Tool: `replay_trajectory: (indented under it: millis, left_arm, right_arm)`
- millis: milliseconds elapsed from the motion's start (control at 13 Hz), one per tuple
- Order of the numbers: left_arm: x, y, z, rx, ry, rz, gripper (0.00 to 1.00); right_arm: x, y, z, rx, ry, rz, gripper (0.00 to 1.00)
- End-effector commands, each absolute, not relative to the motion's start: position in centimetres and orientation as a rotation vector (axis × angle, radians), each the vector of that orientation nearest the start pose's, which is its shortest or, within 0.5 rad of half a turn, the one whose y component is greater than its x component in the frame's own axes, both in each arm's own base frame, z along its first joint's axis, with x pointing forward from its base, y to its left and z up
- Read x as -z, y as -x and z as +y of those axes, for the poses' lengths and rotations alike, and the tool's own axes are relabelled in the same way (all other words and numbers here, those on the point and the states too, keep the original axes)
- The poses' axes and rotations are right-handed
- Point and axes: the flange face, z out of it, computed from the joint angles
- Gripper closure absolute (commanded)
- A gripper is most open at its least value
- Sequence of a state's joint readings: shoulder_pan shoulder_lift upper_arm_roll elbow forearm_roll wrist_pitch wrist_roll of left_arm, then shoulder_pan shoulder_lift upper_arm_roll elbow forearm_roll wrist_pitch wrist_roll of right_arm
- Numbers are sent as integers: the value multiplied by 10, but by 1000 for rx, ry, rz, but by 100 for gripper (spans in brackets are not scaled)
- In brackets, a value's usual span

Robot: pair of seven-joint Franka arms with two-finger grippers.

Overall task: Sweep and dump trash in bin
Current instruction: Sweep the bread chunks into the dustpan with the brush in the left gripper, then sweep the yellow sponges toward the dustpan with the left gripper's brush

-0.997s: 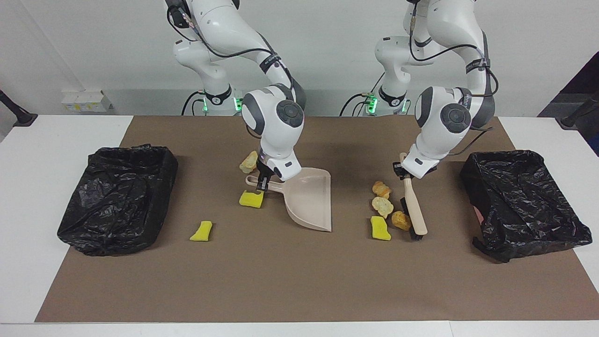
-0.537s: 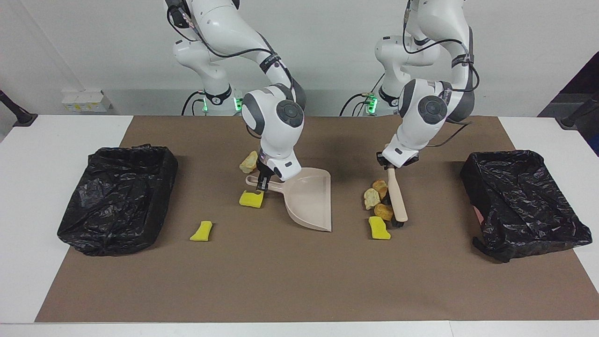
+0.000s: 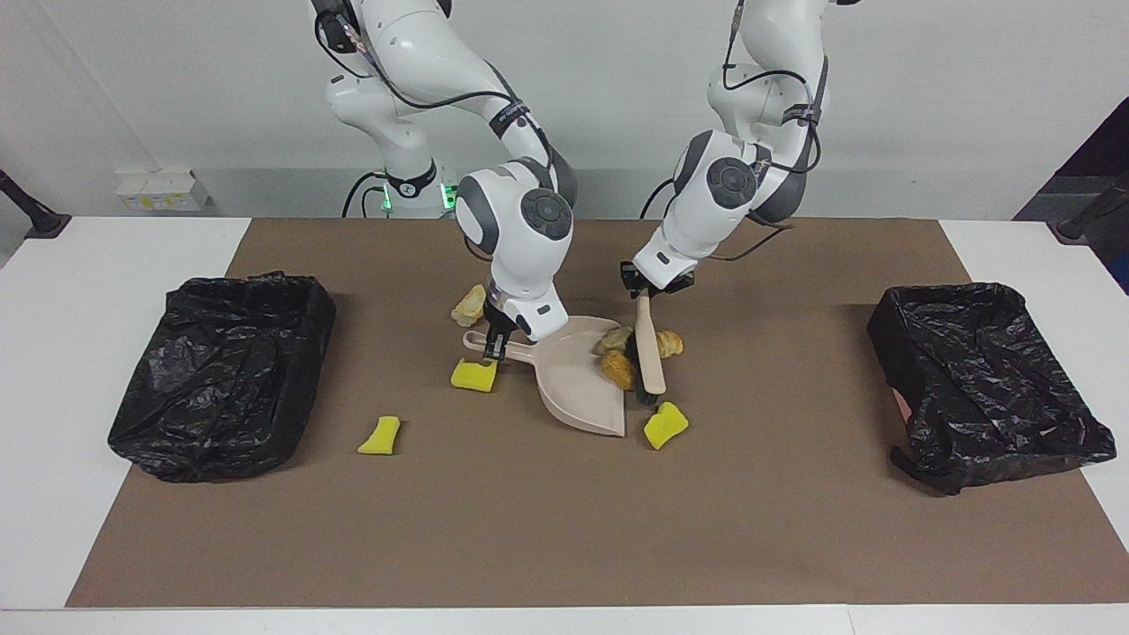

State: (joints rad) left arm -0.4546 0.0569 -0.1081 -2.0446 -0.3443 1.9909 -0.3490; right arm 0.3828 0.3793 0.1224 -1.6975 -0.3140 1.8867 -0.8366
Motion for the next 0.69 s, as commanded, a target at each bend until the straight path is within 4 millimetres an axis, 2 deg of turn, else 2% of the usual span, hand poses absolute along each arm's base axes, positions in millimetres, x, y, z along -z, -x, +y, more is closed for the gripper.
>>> replay_trajectory:
  millis: [0,77,153,230,307,383,537,614]
  left_arm:
    - [-444,-463,-269,-422,3290,-127,100]
    - [-442,-461,-263,-435,3218,-299,100]
    - [-442,-458,-249,-454,3170,-366,100]
    - [-435,-456,-232,-507,3136,-411,100]
    - [-431,-444,-224,-525,3121,-420,100]
    - [-415,-429,-217,-546,3100,-435,100]
    - [-384,-412,-222,-517,3089,-464,100]
    - [-384,-409,-234,-482,3102,-463,100]
  right_arm:
    - [-363,-574,281,-346,2454,-2258,100]
    - [-363,-575,280,-346,2456,-2256,100]
    - [-363,-575,280,-348,2456,-2256,100]
    - [-363,-574,281,-348,2454,-2258,100]
    - [-364,-575,280,-346,2456,-2256,100]
    - [-364,-575,281,-343,2457,-2257,100]
    - [-363,-574,281,-348,2454,-2258,100]
    - [-363,-574,281,-348,2454,-2258,100]
